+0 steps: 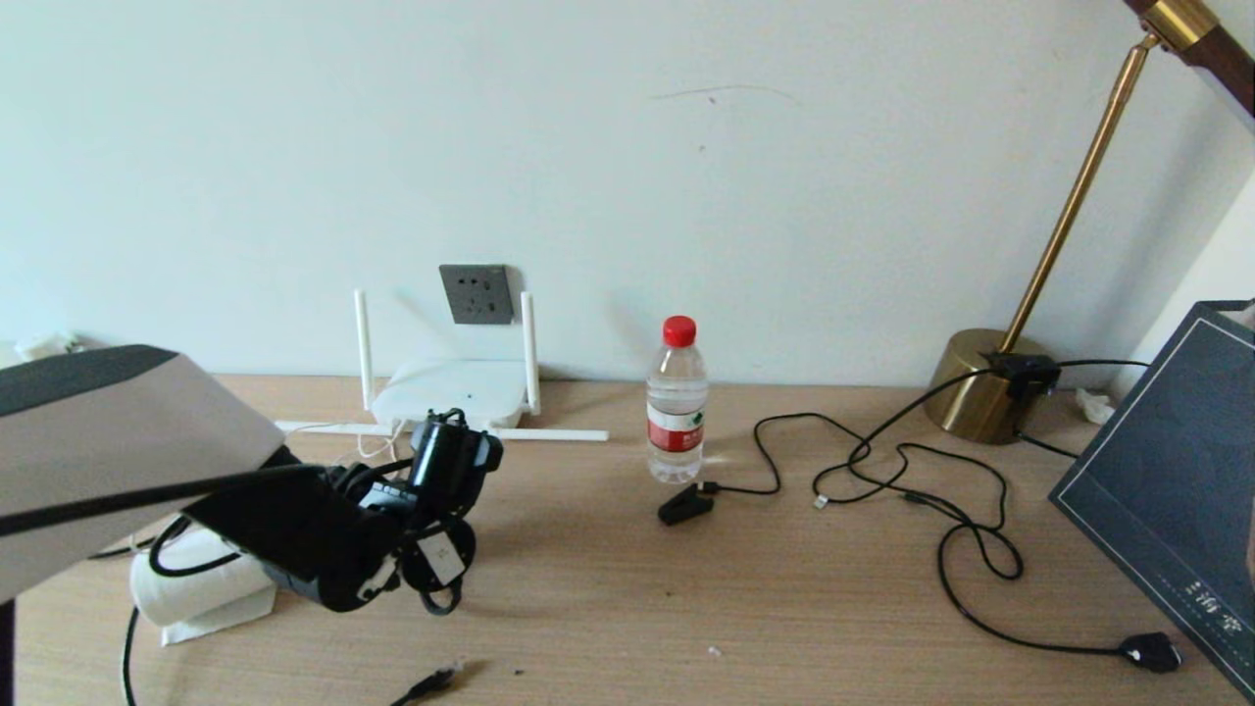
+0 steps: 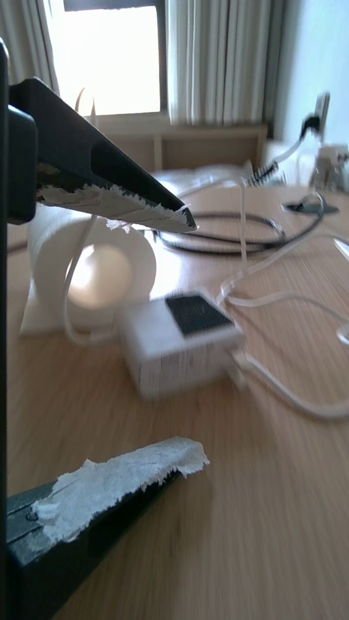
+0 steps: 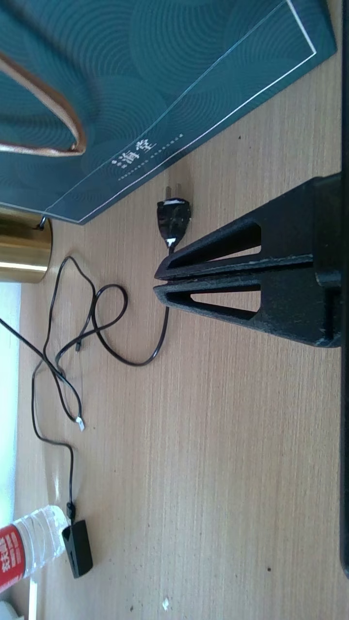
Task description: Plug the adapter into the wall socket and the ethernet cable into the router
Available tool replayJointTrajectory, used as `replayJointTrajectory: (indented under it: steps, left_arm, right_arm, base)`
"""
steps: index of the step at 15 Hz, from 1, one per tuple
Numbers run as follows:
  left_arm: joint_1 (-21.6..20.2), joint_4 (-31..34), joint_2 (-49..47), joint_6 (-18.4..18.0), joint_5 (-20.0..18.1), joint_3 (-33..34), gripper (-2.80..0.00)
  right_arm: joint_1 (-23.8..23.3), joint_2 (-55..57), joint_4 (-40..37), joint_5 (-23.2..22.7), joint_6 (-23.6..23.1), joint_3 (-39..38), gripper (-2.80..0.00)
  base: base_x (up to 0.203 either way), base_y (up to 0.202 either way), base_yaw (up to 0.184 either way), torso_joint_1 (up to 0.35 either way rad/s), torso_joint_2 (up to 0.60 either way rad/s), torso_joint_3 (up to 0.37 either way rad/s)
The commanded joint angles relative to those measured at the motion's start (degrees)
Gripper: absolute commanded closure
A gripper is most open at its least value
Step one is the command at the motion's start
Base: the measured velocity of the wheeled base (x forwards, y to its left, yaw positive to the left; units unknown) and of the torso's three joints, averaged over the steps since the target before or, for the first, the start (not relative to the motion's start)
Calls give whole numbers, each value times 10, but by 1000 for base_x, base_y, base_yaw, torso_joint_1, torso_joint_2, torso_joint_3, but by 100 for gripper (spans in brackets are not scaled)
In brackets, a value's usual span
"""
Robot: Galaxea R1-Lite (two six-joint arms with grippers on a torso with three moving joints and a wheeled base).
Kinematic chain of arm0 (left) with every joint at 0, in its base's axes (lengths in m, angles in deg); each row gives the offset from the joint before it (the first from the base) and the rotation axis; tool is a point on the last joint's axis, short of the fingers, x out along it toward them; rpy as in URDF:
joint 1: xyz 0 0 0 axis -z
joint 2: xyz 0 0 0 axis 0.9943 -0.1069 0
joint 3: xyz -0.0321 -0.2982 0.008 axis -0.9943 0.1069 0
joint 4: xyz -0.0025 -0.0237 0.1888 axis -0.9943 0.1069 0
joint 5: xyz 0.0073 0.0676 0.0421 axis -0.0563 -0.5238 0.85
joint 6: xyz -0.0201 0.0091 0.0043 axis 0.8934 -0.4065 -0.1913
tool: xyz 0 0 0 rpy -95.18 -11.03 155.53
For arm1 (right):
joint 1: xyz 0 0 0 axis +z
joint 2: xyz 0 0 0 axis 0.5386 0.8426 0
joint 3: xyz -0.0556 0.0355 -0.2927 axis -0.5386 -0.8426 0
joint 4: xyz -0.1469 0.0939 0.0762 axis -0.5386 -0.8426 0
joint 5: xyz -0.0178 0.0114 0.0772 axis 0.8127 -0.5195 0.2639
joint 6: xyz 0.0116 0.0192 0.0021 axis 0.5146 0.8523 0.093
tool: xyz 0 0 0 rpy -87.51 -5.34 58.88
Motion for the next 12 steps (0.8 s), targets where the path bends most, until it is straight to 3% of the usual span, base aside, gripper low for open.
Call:
replayJointTrajectory:
  steps: [1, 6, 8, 10, 12]
  left_arm:
    - [17, 0, 5, 36, -3, 0, -280]
    - [-34, 29, 74, 175, -123, 6, -280]
    - [-56, 81, 116, 244, -215, 6, -280]
    - [-85, 141, 176, 307, -388, 2, -280]
    - [-144, 195, 218, 348, -593, -5, -280]
  right_arm:
    - [0, 0, 0, 0, 0, 0, 0]
    - [0, 0, 0, 0, 0, 0, 0]
    - [0, 0, 0, 0, 0, 0, 0]
    - [0, 0, 0, 0, 0, 0, 0]
    - [0, 0, 0, 0, 0, 0, 0]
  base:
    - [0, 0, 0, 0, 0, 0]
    - [0, 0, 0, 0, 0, 0]
    - [0, 0, 0, 0, 0, 0]
    - [0, 0, 0, 0, 0, 0]
    - [0, 0, 0, 0, 0, 0]
